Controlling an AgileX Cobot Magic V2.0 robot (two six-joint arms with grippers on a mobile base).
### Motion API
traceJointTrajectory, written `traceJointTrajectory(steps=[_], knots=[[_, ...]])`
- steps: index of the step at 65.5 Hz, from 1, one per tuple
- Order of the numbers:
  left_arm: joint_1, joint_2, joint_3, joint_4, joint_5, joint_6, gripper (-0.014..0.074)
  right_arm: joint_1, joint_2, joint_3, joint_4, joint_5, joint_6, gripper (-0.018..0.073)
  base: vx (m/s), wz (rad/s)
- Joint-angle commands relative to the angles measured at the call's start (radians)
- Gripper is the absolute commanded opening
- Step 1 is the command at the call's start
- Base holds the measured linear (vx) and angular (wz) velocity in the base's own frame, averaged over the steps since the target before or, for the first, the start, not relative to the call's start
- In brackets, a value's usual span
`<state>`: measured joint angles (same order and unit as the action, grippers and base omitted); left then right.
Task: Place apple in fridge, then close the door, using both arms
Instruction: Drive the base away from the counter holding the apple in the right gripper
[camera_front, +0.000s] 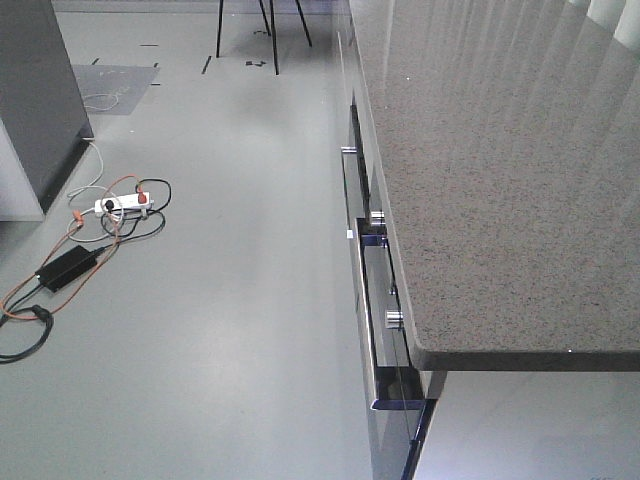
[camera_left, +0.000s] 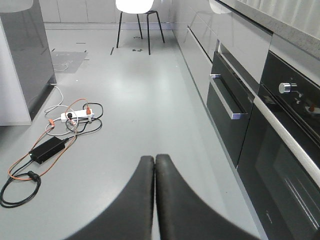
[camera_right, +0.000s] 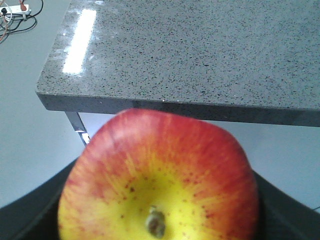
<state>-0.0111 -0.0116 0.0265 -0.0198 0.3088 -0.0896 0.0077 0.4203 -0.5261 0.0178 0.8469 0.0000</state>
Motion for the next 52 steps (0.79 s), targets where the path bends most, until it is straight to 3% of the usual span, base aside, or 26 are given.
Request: traceJointTrajectory(steps=[1,52], knots=[[-0.002,-0.014,0.019,-0.006,-0.065,-0.002,-0.0006,-0.003,0.006,-0.028,-0.01,-0.07,0.0,0.0099,0.0,0.0],[-0.002,-0.014,0.019,-0.006,-0.065,-0.002,-0.0006,-0.003,0.006,-0.028,-0.009,-0.066,0.0,0.0099,-0.01,0.09]])
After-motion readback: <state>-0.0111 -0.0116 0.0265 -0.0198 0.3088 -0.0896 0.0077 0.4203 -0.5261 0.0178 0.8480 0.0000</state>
